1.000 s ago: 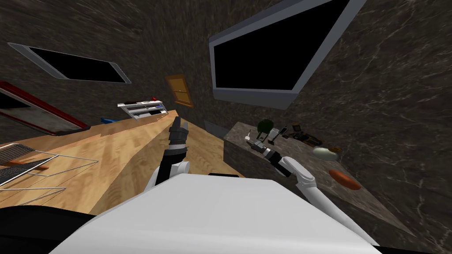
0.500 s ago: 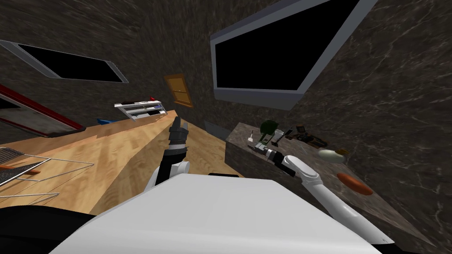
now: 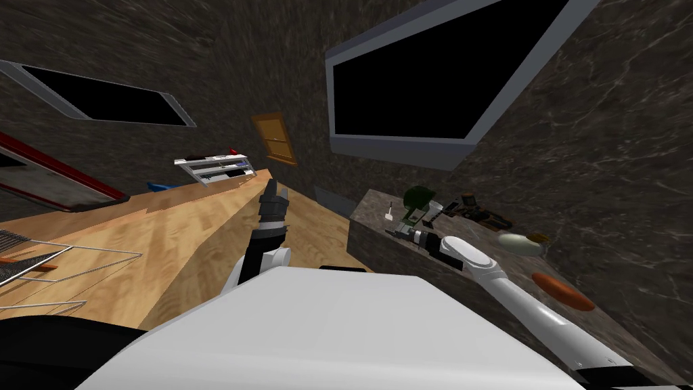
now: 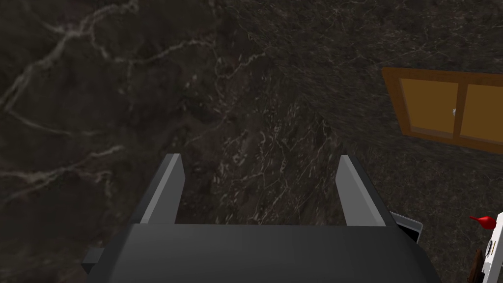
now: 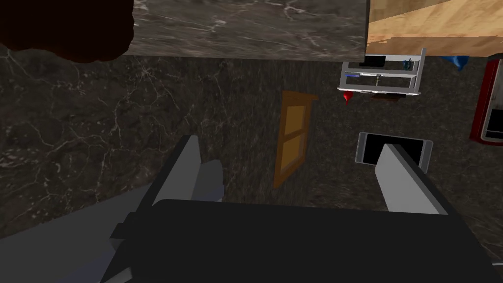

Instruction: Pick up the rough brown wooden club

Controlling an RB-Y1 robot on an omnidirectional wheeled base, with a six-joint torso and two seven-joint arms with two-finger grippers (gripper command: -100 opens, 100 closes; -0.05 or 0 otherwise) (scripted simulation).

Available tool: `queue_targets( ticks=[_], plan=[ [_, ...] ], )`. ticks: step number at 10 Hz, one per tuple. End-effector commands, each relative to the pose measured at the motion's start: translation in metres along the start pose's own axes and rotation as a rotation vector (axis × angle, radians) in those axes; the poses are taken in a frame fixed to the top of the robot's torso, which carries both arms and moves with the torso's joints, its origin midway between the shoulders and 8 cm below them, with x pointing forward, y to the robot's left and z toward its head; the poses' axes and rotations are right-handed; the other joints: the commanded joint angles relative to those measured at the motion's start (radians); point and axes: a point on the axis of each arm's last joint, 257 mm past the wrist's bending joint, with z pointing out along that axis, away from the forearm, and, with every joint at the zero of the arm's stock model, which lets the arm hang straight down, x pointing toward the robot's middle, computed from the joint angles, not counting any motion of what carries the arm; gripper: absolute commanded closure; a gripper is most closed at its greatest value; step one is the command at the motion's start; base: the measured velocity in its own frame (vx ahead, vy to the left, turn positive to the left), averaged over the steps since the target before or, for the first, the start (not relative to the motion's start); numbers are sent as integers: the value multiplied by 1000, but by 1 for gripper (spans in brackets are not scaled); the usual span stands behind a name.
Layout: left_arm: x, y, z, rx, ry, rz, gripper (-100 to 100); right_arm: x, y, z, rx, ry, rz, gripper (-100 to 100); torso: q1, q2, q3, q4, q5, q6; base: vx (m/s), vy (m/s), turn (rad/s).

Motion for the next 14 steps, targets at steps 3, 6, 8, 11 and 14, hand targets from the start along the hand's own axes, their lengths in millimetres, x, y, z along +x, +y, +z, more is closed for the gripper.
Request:
queue_targets(
  ticks=[3,6,8,11,14],
  plan=[
    [0,0,0,0,0,0,0,28,-13,-20,-21,129,-66,-100,0,0,0,0,0,0,43,54,9],
    [0,0,0,0,0,0,0,64,-28,-49,-49,287,-127,-100,-1,1,0,0,0,0,37,53,24],
    [0,0,0,0,0,0,0,81,-36,-67,-61,367,-153,-100,0,1,0,0,0,0,33,51,38],
    [0,0,0,0,0,0,0,110,-50,-105,-87,514,-187,-100,-1,1,0,0,0,0,31,37,50],
    [0,0,0,0,0,0,0,142,-65,-161,-123,703,-207,-100,-2,2,1,0,-1,0,22,23,72]
  ],
)
